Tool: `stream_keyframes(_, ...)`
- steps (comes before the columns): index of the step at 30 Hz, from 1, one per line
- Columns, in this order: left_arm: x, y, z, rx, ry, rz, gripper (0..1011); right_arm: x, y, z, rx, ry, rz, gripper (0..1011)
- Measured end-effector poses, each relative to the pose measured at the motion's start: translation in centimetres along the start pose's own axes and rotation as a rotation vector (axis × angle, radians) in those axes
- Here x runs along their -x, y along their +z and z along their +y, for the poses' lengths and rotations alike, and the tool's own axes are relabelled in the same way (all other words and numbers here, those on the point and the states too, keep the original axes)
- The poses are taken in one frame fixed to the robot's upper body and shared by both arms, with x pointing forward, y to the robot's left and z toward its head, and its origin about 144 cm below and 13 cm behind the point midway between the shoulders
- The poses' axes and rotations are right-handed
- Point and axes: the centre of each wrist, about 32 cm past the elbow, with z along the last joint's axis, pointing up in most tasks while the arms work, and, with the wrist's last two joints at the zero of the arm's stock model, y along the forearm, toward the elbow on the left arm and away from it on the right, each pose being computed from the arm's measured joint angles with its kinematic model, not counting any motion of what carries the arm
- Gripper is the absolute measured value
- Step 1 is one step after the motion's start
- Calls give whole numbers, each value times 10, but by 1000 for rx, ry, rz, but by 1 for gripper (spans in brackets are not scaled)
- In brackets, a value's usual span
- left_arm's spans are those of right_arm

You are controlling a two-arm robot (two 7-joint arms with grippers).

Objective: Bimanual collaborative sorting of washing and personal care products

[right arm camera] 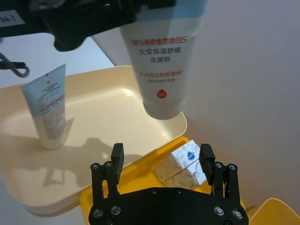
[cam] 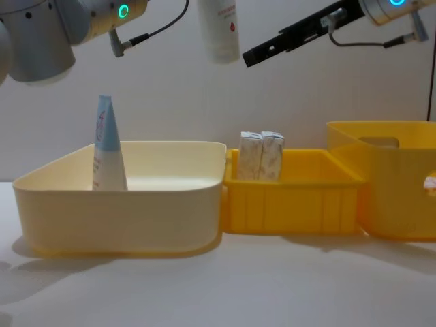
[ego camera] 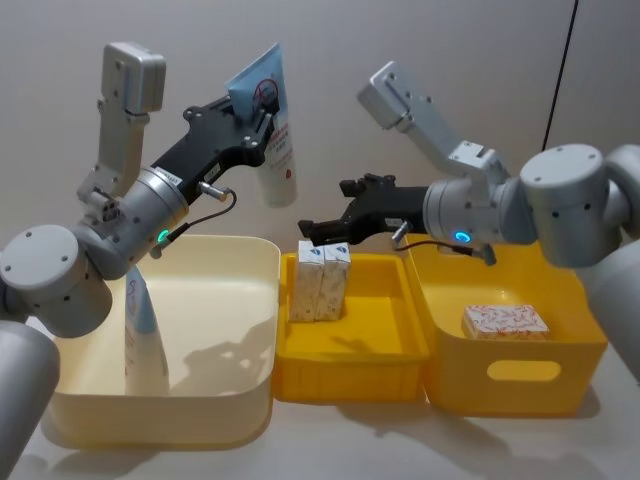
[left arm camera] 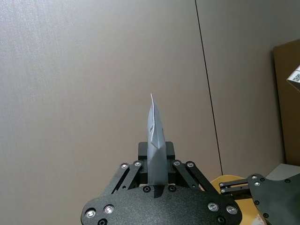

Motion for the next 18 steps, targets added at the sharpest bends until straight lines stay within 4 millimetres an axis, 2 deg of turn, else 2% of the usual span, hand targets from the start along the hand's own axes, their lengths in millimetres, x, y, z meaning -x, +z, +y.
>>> stream_keyframes(9,0,-2,1,-1,0,2,199,-2,10,2,9,43,-32,1001)
stream_keyframes(18,3,-5,6,-13,2,11,199,9,14,4,4,-26,-62,1001)
